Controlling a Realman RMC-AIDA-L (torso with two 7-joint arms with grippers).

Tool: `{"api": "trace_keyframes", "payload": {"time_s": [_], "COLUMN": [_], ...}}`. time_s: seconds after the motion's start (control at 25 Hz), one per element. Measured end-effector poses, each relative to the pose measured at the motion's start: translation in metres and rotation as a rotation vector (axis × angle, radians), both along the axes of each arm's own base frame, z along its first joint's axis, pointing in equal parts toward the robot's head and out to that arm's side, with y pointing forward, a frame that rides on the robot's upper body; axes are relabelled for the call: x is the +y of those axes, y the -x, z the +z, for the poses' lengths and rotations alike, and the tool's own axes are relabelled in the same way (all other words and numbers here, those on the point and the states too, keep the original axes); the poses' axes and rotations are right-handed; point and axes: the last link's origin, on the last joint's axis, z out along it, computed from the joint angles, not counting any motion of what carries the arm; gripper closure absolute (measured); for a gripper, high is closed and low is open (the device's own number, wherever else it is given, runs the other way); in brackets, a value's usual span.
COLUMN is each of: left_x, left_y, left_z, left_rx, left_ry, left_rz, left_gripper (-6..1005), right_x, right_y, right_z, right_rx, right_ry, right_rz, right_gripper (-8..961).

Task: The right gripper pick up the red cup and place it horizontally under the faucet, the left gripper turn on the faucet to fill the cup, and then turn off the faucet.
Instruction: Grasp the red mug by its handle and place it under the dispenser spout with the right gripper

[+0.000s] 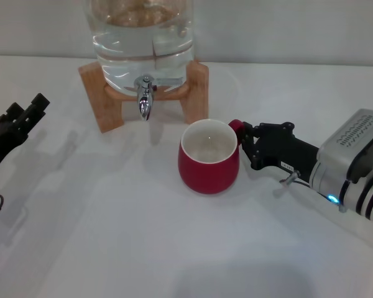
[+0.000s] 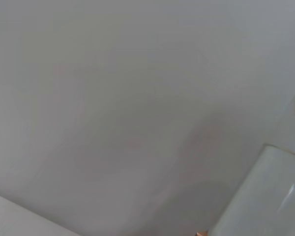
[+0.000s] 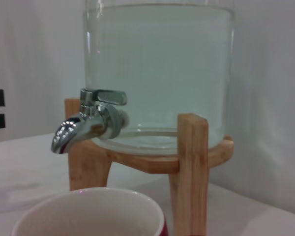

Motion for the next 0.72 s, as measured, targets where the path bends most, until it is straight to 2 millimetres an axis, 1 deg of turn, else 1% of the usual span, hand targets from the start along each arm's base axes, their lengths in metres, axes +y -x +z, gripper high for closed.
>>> {"api": "trace_keyframes", "payload": {"time_s": [0.32, 0.52, 0.72], "left_x": [-0.001, -0.001, -0.002], "left_y": [0.001, 0.002, 0.002], "left_z": [0.001, 0.001, 0.001], "left_rx": [0.001, 0.001, 0.001], "left_ry": [-0.002, -0.002, -0.002], "left_rz": [0.004, 0.007, 0.008], "left_gripper": [148, 148, 148], "right_x": [0.002, -0.001, 0.003], "right_y": [0.005, 0.013, 0.02], "right_z": [-0.01, -0.017, -0.021], "right_rx": [-0.032, -0.052, -0.056], "right_ry": [-0.011, -0.002, 0.008], "right_rz": [-0.037, -0.019, -0.032], "right_gripper": [859, 859, 858]}}
